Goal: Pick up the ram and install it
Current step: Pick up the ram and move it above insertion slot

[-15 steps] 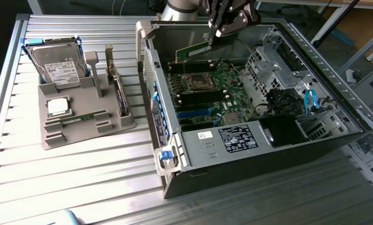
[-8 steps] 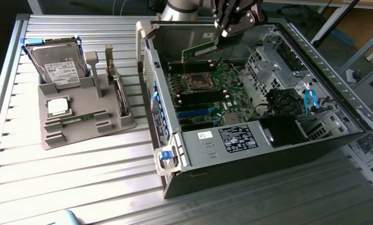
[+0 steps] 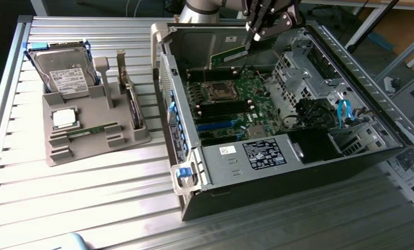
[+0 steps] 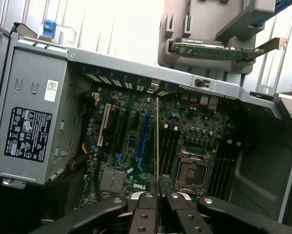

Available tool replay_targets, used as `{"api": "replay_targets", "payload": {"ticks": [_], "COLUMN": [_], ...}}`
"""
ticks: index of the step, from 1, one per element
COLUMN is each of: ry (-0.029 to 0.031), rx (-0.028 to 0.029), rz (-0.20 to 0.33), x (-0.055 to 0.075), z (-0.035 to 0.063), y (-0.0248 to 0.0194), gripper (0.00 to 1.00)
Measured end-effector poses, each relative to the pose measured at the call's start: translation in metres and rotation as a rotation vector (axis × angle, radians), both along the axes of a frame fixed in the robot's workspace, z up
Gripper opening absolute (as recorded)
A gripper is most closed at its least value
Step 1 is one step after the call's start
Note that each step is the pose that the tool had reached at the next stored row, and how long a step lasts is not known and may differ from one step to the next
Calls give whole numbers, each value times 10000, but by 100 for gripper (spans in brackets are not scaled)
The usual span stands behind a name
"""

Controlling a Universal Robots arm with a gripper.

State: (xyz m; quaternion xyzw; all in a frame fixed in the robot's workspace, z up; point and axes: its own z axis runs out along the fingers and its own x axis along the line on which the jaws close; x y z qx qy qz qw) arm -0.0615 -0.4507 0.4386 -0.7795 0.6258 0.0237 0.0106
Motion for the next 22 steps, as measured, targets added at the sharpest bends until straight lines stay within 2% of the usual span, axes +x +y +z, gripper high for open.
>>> {"api": "replay_targets", "payload": {"ticks": [22], "ry": [0], "rx": [-1], "rz": [-16], "x": [340], "z": [-10], "y": [0], "gripper": [12]}}
